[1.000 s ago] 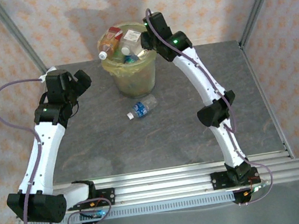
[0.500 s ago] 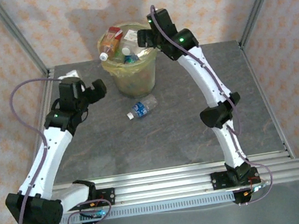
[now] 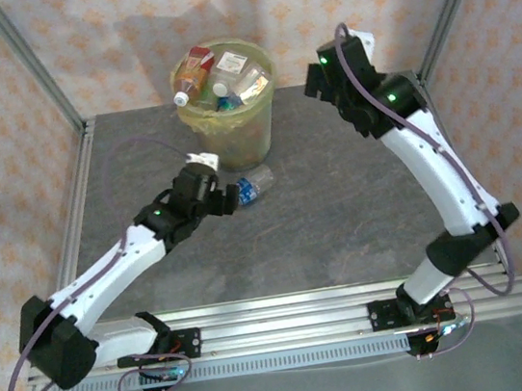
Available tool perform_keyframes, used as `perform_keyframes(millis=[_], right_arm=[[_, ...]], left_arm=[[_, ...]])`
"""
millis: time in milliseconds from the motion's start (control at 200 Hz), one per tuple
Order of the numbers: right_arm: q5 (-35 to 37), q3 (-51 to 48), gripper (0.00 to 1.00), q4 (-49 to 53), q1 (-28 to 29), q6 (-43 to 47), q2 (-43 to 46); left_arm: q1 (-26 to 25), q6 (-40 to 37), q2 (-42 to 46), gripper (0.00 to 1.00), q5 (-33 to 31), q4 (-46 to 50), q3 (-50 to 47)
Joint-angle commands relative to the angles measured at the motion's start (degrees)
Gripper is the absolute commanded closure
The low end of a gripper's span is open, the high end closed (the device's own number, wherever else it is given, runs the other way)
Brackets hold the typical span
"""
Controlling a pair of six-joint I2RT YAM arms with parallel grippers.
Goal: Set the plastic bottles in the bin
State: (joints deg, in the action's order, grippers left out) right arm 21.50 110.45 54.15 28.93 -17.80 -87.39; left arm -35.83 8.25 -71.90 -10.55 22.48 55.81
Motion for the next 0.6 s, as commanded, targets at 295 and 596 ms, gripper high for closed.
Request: perform_keyframes(millis=[295, 596], right_arm=[[5.8, -20.1, 0.01, -2.7, -2.8, -6.7, 15.4], [5.5, -23.2, 0.01, -3.3, -2.8, -7.2, 17.8]], left_arm=[[-10.8, -5.1, -25.7, 0.05, -18.1, 4.2, 14.9], [-9.4, -3.9, -37.1, 0.06, -20.5, 7.1, 23.2]])
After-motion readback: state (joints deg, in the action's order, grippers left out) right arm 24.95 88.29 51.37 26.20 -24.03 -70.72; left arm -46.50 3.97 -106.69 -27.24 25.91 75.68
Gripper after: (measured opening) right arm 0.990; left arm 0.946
